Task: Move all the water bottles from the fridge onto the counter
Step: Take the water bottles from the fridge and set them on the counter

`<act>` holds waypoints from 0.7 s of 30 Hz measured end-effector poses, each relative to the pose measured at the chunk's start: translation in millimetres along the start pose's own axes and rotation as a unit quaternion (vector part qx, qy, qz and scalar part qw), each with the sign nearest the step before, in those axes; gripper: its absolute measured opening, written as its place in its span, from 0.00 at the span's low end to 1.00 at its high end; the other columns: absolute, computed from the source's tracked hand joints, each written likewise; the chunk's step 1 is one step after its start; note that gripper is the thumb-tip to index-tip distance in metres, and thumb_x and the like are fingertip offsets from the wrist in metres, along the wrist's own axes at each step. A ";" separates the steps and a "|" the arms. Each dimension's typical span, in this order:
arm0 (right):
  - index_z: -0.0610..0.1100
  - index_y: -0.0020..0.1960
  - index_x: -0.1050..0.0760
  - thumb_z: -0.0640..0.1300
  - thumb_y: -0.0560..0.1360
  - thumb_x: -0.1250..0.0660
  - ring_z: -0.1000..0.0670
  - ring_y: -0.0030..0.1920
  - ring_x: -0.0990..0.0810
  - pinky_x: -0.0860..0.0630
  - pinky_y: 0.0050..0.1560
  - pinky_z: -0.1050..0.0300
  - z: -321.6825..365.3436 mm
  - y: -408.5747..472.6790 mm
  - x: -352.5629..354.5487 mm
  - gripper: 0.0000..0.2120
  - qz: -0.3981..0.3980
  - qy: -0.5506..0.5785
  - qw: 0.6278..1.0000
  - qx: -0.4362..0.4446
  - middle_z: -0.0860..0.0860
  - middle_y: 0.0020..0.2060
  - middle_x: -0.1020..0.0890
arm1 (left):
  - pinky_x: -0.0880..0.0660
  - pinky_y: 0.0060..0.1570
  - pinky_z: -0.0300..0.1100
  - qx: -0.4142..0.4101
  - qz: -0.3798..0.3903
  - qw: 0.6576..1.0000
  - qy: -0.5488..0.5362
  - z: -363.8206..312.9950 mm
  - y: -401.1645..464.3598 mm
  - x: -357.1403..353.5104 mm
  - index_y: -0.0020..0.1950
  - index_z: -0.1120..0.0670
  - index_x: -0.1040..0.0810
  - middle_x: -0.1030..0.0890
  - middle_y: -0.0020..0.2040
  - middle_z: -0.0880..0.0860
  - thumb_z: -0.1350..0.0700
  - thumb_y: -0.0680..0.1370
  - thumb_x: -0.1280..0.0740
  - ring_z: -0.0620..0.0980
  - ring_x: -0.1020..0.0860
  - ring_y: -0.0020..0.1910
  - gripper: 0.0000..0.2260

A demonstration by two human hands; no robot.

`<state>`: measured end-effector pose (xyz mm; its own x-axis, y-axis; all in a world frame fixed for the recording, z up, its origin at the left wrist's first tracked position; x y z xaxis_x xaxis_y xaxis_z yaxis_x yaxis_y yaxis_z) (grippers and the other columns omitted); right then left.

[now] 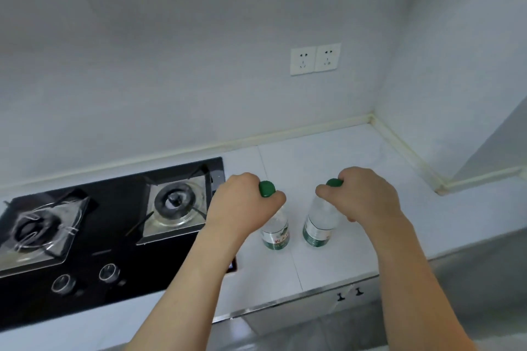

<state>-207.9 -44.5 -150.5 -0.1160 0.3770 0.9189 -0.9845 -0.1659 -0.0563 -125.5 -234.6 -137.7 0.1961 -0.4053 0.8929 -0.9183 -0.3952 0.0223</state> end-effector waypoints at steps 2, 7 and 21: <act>0.45 0.33 0.35 0.56 0.67 0.34 0.46 0.29 0.27 0.37 0.31 0.60 16.6 2.1 -5.7 0.17 0.010 -0.007 1.000 0.015 0.50 0.26 0.28 | 0.40 0.27 0.40 0.014 -0.014 1.000 0.000 15.4 -4.6 9.9 0.31 0.56 0.36 0.32 0.28 0.51 0.46 0.70 0.35 0.51 0.33 0.28 0.17; 0.45 0.33 0.34 0.56 0.66 0.35 0.45 0.32 0.22 0.36 0.31 0.59 72.4 -3.6 -20.5 0.16 0.014 -0.006 0.997 0.074 0.49 0.27 0.26 | 0.35 0.29 0.41 0.048 -0.051 0.997 -0.009 62.8 -19.9 40.8 0.33 0.57 0.31 0.28 0.30 0.52 0.46 0.70 0.35 0.52 0.29 0.31 0.16; 0.45 0.32 0.33 0.56 0.66 0.35 0.46 0.34 0.19 0.31 0.34 0.59 241.5 -69.6 -75.4 0.16 0.055 -0.012 0.982 0.178 0.50 0.27 0.23 | 0.37 0.27 0.40 0.125 -0.113 0.985 -0.032 217.1 -77.3 128.2 0.30 0.55 0.33 0.31 0.27 0.50 0.44 0.71 0.33 0.50 0.31 0.27 0.18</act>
<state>-99.0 -281.5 -121.6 -0.2121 0.3180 0.9241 -0.8574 -0.5143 -0.0198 45.3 -434.9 -122.6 0.4143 -0.3321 0.8474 -0.7370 -0.6687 0.0983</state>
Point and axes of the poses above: each hand's wrist, its own y-axis towards the middle knuckle, its own x-axis out of the back of the hand, z = x × y, the point moved 4 cm from there along y, towards the middle knuckle
